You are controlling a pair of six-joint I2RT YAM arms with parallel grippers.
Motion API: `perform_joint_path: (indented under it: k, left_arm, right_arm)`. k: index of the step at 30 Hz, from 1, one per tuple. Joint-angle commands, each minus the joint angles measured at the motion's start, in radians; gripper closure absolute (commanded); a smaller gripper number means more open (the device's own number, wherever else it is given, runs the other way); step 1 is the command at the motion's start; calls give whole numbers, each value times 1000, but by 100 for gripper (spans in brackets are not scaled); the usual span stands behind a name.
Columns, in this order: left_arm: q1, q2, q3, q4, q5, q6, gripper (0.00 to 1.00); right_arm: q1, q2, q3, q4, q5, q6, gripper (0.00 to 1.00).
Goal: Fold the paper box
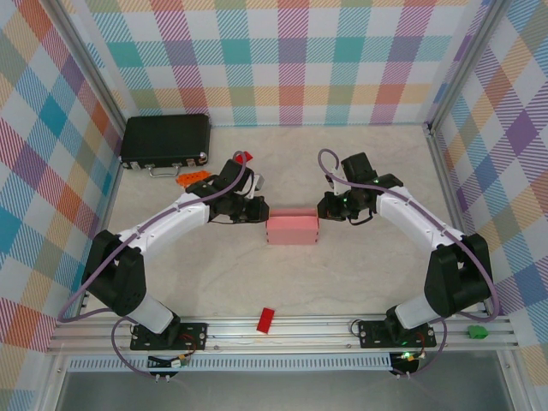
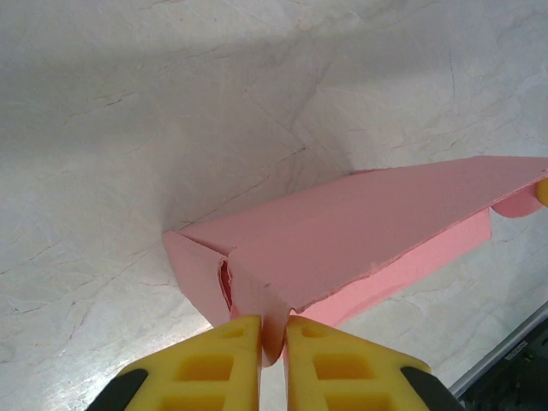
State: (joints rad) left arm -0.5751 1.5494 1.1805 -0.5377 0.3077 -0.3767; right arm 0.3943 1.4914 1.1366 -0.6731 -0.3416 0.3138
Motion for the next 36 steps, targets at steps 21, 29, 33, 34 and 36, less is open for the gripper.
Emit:
perform_joint_path:
  k: [21,29,33,34,36]
  left_arm:
    - [-15,-5,-64,-10,21,13,86]
    - [-22,-3,-76,-7,25,15,86]
    - [-24,-1,-74,-9,23,14,86]
    - [-26,0,-74,-11,20,13,86]
    - [-28,1,-74,-16,20,17,86]
  right_arm:
    - [15,-7,-50,6,-24,11,91]
    - [18,-20,-73,-6,4,7,91]
    - [20,-22,-76,-11,6,5,91]
    - [20,-22,-77,-13,7,4,91]
    - [22,-22,-81,-14,11,2,91]
